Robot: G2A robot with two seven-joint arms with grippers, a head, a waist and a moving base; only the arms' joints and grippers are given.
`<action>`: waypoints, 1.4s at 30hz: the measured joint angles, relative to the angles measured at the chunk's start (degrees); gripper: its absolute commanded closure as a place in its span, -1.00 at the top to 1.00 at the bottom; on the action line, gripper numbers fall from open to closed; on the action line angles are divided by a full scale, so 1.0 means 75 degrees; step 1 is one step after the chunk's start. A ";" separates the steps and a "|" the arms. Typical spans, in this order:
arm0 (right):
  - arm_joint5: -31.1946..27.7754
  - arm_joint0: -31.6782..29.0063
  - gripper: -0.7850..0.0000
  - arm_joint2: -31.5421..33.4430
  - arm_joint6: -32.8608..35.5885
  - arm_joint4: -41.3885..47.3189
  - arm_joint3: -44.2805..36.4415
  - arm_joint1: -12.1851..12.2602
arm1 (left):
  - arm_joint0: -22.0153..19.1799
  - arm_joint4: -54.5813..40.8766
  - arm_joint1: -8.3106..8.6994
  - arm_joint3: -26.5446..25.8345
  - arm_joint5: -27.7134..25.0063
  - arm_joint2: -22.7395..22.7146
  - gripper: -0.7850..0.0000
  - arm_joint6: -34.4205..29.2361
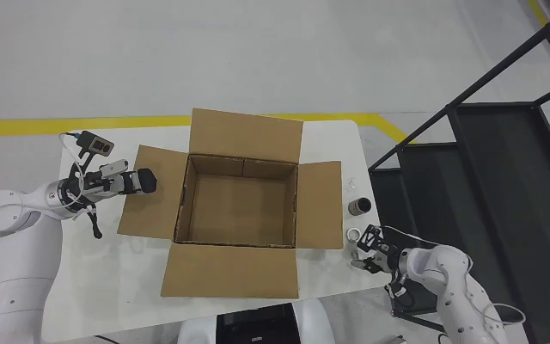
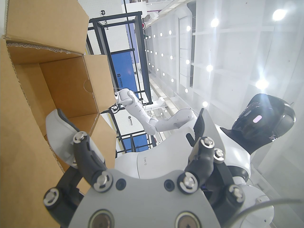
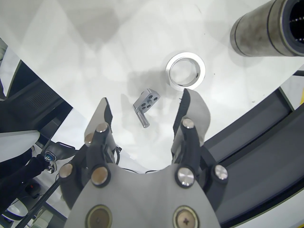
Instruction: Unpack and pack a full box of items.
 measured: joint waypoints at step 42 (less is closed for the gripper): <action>0.0076 -0.1287 1.00 0.0656 -0.0696 0.2527 -0.1038 0.1049 | 0.0000 0.0000 0.0000 0.0000 0.0000 0.0000 1.00 0.0000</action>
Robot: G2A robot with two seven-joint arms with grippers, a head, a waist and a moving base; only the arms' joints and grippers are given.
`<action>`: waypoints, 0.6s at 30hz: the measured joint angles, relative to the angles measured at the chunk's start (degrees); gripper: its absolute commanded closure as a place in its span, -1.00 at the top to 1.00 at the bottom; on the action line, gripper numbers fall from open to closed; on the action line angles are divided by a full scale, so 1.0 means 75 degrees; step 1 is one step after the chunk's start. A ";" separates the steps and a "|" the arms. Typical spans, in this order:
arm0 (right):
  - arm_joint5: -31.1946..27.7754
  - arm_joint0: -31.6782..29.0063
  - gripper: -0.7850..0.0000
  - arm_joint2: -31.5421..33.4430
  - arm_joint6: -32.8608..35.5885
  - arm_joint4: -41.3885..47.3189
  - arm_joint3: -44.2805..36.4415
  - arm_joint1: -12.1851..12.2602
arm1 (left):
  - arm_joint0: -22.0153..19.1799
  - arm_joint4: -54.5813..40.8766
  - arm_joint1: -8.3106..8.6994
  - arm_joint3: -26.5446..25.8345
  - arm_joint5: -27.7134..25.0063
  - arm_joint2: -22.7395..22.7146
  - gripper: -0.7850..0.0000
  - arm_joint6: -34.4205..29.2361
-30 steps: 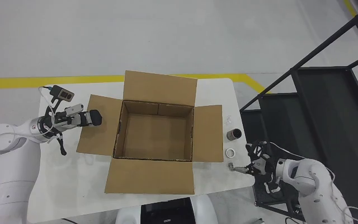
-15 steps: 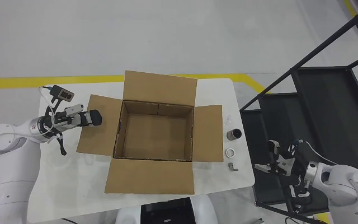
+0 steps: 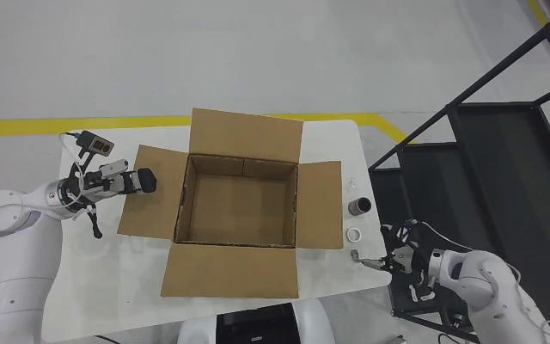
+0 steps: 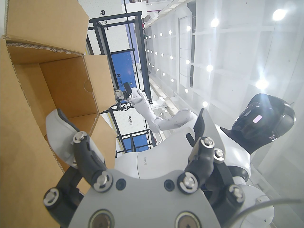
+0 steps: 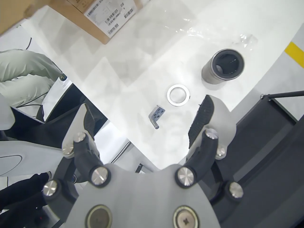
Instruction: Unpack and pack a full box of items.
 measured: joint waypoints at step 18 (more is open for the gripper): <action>0.1795 0.0476 1.00 -0.1786 -0.0445 -0.2422 0.0664 -0.0131 | 0.0000 0.0000 0.0000 0.0000 0.0000 0.0000 1.00 0.0000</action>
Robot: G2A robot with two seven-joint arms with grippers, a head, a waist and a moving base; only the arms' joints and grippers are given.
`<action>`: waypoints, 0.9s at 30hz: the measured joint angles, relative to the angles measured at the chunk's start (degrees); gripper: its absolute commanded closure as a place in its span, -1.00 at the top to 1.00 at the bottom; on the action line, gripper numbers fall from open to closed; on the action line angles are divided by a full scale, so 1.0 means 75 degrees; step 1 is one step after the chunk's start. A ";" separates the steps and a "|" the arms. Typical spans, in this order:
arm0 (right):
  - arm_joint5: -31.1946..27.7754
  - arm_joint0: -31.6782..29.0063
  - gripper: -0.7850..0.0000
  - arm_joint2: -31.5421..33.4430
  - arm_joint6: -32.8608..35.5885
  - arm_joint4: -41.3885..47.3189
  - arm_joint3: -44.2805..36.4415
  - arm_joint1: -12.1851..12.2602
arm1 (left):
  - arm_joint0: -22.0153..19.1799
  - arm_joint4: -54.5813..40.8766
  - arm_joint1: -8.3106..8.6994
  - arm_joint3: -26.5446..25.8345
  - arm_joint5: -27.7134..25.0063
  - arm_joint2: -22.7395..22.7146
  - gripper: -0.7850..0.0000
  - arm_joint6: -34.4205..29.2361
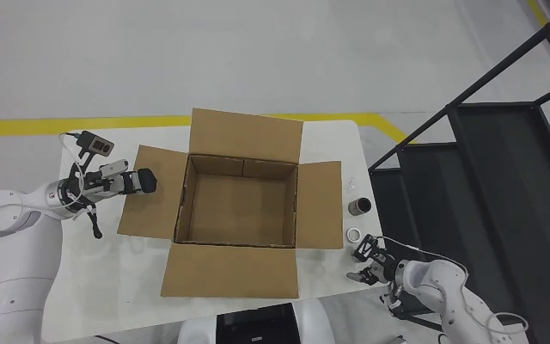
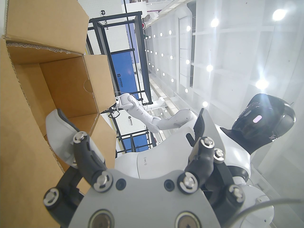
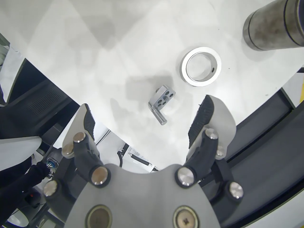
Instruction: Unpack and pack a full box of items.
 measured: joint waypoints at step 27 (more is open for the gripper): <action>0.1106 0.0215 -1.00 -0.0559 0.0224 -0.0920 0.0068 -0.0036 | 0.0000 0.0000 0.0000 0.0000 0.0000 0.0000 1.00 0.0000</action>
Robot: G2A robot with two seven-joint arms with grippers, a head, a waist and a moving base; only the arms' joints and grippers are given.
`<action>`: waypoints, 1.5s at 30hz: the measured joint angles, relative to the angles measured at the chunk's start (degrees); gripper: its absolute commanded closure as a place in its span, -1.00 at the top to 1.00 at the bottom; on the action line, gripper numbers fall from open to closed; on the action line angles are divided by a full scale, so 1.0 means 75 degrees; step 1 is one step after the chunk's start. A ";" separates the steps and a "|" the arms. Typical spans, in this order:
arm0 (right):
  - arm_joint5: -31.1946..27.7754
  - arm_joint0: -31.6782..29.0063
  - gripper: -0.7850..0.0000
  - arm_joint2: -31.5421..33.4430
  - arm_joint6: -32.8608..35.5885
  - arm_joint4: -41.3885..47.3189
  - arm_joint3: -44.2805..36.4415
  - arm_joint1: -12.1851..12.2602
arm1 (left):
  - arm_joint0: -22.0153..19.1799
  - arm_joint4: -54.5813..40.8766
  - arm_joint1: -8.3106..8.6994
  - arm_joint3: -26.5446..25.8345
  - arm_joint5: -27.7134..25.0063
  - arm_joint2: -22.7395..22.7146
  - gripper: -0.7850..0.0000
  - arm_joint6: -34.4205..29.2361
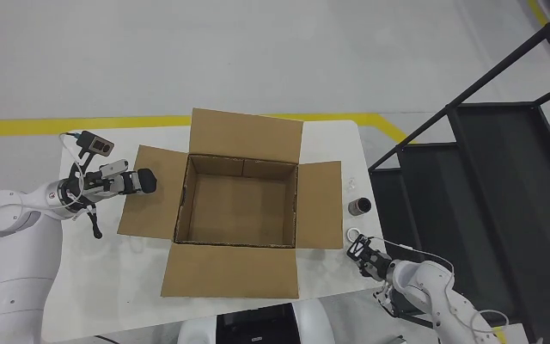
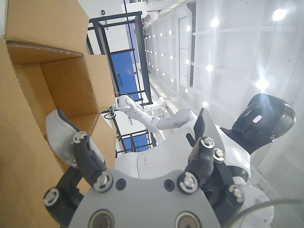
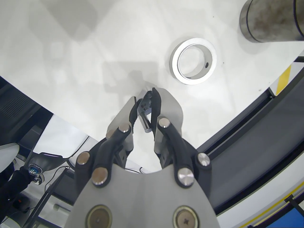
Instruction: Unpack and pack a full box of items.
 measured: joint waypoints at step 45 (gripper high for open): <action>-0.0081 0.0353 -0.90 -0.0265 0.0151 0.0394 0.0380 -0.0007 | 0.0000 0.0000 0.0000 0.0000 0.0000 0.0000 1.00 0.0000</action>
